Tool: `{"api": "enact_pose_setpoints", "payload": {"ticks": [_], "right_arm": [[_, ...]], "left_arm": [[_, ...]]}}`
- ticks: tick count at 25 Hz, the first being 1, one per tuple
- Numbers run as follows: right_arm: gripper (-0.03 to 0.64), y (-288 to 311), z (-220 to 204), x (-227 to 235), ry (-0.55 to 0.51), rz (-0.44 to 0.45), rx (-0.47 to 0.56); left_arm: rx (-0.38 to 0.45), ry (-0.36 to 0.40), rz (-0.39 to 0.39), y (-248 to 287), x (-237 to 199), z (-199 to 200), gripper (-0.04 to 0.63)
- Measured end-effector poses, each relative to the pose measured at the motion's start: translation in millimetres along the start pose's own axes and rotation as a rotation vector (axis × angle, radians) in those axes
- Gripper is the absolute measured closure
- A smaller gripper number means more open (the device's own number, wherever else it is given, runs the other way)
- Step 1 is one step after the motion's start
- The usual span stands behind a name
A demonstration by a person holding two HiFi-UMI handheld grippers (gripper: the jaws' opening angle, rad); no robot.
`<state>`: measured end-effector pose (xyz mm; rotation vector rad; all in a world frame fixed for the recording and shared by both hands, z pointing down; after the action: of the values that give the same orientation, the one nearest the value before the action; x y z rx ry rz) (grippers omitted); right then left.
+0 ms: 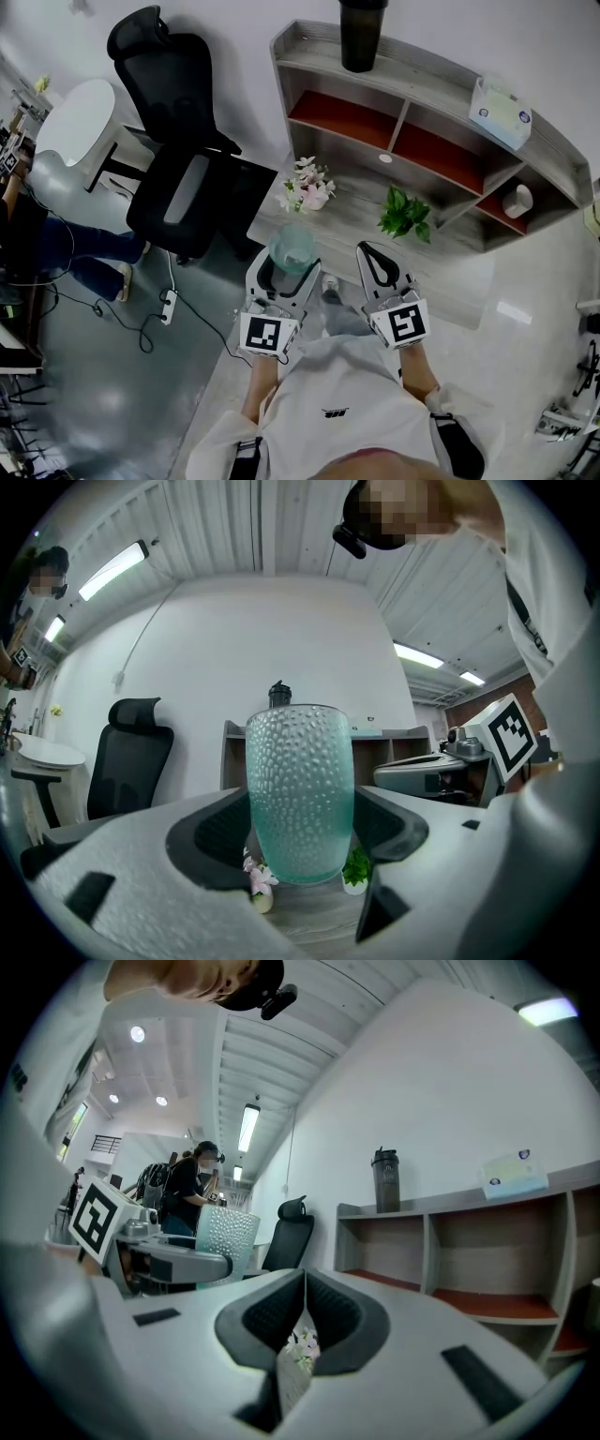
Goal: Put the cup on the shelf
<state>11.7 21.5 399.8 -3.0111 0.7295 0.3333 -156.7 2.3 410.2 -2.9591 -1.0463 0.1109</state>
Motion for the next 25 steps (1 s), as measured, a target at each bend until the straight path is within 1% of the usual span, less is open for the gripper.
{"api": "enact_pose_setpoints", "payload": {"ticks": [8, 12, 14, 18, 21, 25], "right_arm": [[0.586, 33.5, -6.4, 32.3, 0.01, -0.025, -0.01], [0.586, 47.7, -12.1, 47.1, 0.013, -0.043, -0.024], [0.586, 55.2, -15.4, 52.6, 0.016, -0.044, -0.035], [0.586, 71.8, -17.4, 64.1, 0.015, -0.044, -0.042], [0.586, 83.9, -19.1, 73.0, 0.013, -0.048, -0.048], [0.586, 99.5, -19.5, 81.9, 0.02, -0.051, -0.051]], "left_arm": [[-0.011, 0.002, -0.037, 47.9, -17.9, -1.7, 0.241], [-0.017, -0.011, -0.052, 70.6, -26.9, -5.4, 0.241], [-0.033, -0.013, -0.059, 80.8, -31.9, -8.5, 0.241], [-0.027, -0.012, -0.073, 100.7, -41.4, -7.5, 0.241], [-0.034, -0.021, -0.076, 114.2, -48.5, -6.8, 0.241], [-0.043, -0.014, -0.087, 131.6, -58.4, -9.9, 0.241]]}}
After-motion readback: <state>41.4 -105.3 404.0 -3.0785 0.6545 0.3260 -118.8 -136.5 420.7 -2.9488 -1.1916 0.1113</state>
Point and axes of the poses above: the fingertips, and each gripper's own axes: y forward along the fingers, x to its right, z out of its top, the point moved 5 cm from there along -y, backward along the fingers, and after that the axes turned 6 degrees about -y, right-handed, at the moved point
